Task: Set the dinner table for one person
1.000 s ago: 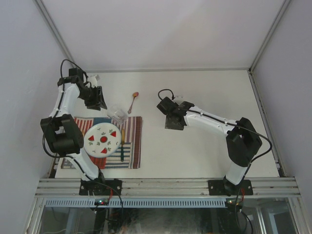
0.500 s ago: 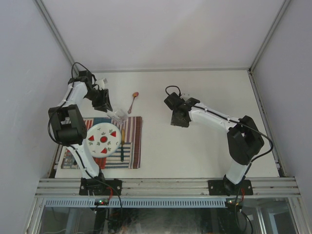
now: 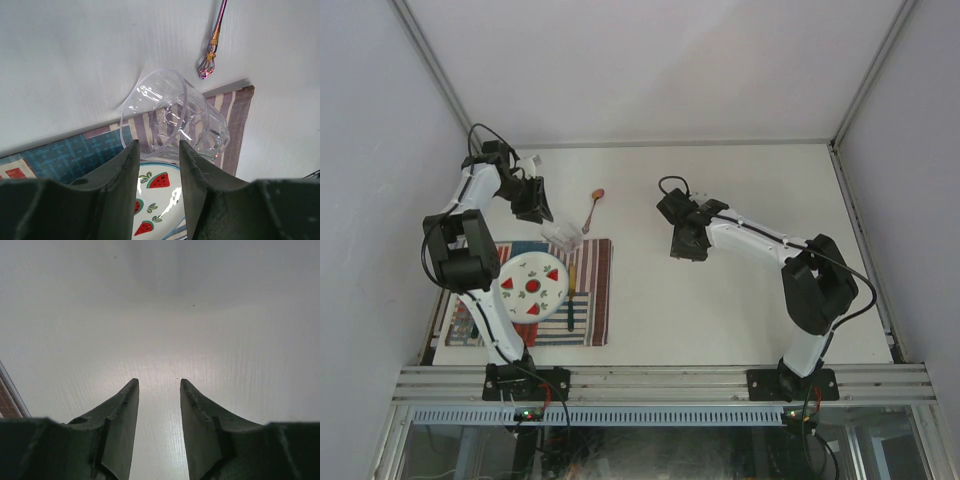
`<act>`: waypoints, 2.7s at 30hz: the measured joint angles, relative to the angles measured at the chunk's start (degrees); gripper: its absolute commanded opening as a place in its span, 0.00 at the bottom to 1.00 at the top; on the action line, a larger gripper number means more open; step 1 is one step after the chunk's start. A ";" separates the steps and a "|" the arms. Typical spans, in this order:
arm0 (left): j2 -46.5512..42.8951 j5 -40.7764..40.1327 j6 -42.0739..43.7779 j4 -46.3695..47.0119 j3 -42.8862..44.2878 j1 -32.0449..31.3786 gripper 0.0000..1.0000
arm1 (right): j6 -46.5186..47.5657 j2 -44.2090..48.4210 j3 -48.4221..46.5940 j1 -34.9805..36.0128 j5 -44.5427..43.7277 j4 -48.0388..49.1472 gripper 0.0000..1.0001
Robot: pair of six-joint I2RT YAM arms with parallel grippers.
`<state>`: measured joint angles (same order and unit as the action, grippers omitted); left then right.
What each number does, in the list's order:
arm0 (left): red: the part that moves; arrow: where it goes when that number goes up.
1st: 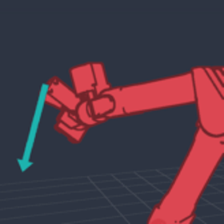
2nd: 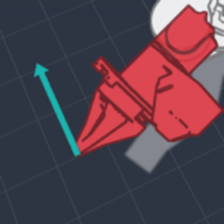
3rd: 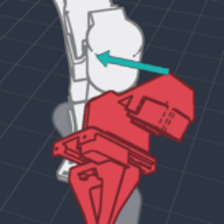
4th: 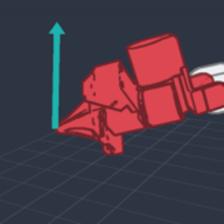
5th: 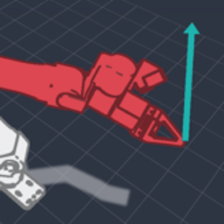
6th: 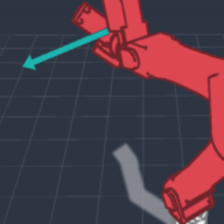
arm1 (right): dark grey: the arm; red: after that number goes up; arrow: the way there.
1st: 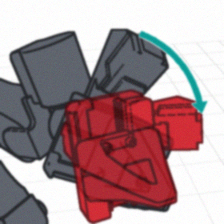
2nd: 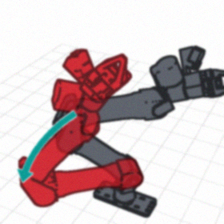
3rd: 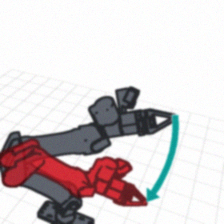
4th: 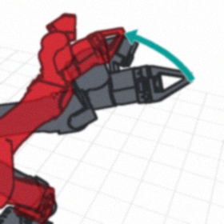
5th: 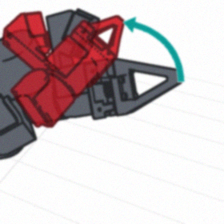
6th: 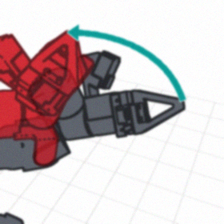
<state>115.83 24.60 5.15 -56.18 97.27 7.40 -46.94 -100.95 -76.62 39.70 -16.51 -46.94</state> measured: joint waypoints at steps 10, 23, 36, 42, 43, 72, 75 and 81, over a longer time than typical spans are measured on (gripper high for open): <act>0.39 3.17 1.64 -0.37 0.42 0.07 0.00 | 0.50 -2.34 -0.72 -0.26 1.62 -0.02 0.35; 0.00 3.10 3.08 -1.09 1.01 0.09 0.00 | 0.76 -2.73 -1.55 -0.26 1.62 -0.07 0.32; -2.01 0.09 4.13 -7.87 3.28 -2.23 0.00 | 0.76 -2.73 -1.55 -0.42 1.42 0.42 0.31; -5.90 0.46 4.52 -10.93 3.82 -5.29 0.00 | 0.85 -2.73 -1.57 -0.68 1.14 0.92 0.31; -6.49 0.50 4.52 -11.15 3.82 -5.64 0.00 | 0.98 -2.73 -1.57 -0.70 1.11 0.92 0.31; 3.21 16.37 12.20 -12.72 2.58 1.38 0.46 | 2.21 -2.69 -0.55 -0.68 0.09 -3.30 0.34; 3.78 16.04 13.51 -12.66 2.58 1.70 0.46 | 1.81 -2.69 -0.57 -0.46 0.02 -4.11 0.34; 3.61 15.50 16.06 -13.07 2.60 2.82 0.46 | 0.85 -3.30 -2.56 0.39 -0.04 -5.75 0.33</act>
<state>119.44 40.10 21.21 -69.25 99.88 10.22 -46.09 -104.25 -79.18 40.10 -16.56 -52.69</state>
